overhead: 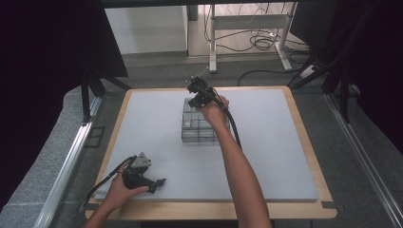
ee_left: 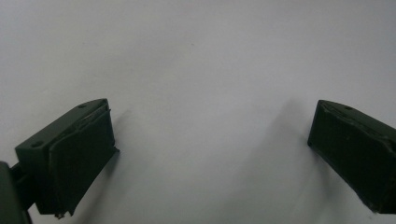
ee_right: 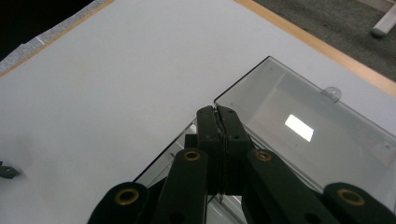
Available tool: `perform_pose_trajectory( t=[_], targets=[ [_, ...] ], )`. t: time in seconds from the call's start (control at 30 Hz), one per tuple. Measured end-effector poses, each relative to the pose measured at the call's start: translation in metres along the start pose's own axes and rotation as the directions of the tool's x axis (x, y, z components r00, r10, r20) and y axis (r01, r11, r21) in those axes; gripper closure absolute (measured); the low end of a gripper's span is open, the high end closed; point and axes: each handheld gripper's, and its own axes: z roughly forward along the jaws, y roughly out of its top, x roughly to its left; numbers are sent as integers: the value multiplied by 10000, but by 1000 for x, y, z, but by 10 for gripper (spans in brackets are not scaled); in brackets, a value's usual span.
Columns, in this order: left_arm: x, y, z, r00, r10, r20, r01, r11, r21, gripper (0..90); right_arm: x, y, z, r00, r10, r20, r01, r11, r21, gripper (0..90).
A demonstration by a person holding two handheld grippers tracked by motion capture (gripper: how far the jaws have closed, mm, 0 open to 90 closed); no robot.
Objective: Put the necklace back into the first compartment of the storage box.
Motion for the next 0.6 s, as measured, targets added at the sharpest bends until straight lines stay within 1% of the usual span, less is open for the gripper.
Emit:
perform_pose_trajectory(
  t=[0.07, 0.1, 0.13, 0.23, 0.3, 0.33, 0.4, 0.47, 0.5, 0.6],
  targets=[
    [0, 0, 0, 10000, 0, 0, 0, 10000, -8, 4, -3, -4, 8, 9998, 169, -41, -168, 9999, 37, 879],
    [0, 0, 0, 10000, 6, 0, -6, 10000, 2, 4, -6, -7, 15, 9996, 262, -59, -261, 9995, 168, 879],
    [0, 0, 0, 10000, 6, 0, -6, 10000, 2, 4, -6, -7, 15, 9996, 262, -59, -261, 9995, 168, 879],
    [0, 0, 0, 10000, -3, 4, 3, 10000, 7, 3, -8, -12, 23, 9992, 384, -85, -382, 9991, 201, 878],
    [0, 0, 0, 10000, -18, 26, 18, 10000, 16, 3, -10, -17, 31, 9991, 406, -109, -402, 9986, 350, 877],
    [0, 0, 0, 10000, 27, 14, -27, 10000, 23, 3, -10, -17, 31, 9991, 406, -109, -402, 9986, 350, 877],
    [0, 0, 0, 10000, -2, 18, 2, 10000, -1, 3, -10, -21, 37, 9985, 530, -140, -524, 9978, 413, 877],
    [0, 0, 0, 10000, -5, 17, 5, 10000, -1, 3, -10, -25, 44, 9986, 519, -66, -515, 9973, 524, 877],
    [0, 0, 0, 10000, 11, 8, -11, 10000, 15, 3, -11, -29, 50, 9985, 547, -79, -540, 9964, 659, 877],
    [0, 0, 0, 10000, 8, 13, -8, 10000, 13, 3, -11, -32, 55, 9987, 506, -87, -498, 9957, 783, 877]
  ],
)
